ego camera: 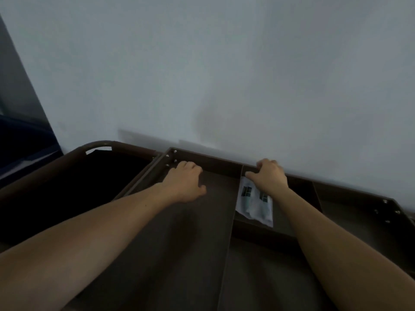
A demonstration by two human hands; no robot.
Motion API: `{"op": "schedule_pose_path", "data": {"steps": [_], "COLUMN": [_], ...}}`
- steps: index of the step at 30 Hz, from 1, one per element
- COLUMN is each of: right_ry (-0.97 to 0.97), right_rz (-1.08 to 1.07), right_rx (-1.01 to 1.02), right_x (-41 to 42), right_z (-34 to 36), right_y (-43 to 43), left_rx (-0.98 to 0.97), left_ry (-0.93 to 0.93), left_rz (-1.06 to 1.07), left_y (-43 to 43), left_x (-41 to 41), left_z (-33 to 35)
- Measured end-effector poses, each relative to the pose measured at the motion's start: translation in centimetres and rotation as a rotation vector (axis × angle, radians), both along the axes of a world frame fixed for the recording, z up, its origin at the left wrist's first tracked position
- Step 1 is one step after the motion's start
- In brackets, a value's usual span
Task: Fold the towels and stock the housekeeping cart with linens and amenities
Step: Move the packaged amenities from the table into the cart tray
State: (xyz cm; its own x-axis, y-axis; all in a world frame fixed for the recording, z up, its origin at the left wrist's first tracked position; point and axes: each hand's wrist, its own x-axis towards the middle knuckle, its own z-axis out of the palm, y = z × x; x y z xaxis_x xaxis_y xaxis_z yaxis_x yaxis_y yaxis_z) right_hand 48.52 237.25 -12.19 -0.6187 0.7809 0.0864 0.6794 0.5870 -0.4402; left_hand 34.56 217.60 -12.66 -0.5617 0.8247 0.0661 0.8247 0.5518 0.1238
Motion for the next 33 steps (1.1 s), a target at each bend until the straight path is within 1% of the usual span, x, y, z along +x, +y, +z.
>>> {"op": "schedule_pose_path", "data": {"steps": [5, 10, 16, 20, 25, 31, 33], "right_ry": [0.01, -0.015, -0.061, -0.08, -0.114, -0.258, -0.284], "right_rz": [0.282, 0.514, 0.713, 0.8, 0.831, 0.878, 0.888], "right_rx": [0.095, 0.063, 0.087, 0.12, 0.111, 0.097, 0.061], "right_x": [-6.4, -13.9, -23.3, -28.7, -35.2, -44.3, -47.7], "right_z": [3.3, 4.9, 5.6, 5.9, 5.3, 3.5, 2.6], "right_y": [-9.0, -21.4, -38.3, -46.8, -51.5, -52.7, -52.8], "left_rx": [0.062, 0.09, 0.116, 0.1, 0.099, 0.044, 0.036], "left_ry": [0.09, 0.083, 0.087, 0.05, 0.026, -0.023, -0.044], "left_rz": [0.068, 0.197, 0.378, 0.493, 0.54, 0.516, 0.517], "left_y": [-8.0, -21.7, -39.9, -48.9, -54.1, -54.0, -53.7], "left_x": [-3.3, -8.7, -15.8, -19.7, -25.2, -32.9, -35.8], "left_z": [3.2, 4.5, 4.2, 3.4, 1.8, -1.5, -2.4]}}
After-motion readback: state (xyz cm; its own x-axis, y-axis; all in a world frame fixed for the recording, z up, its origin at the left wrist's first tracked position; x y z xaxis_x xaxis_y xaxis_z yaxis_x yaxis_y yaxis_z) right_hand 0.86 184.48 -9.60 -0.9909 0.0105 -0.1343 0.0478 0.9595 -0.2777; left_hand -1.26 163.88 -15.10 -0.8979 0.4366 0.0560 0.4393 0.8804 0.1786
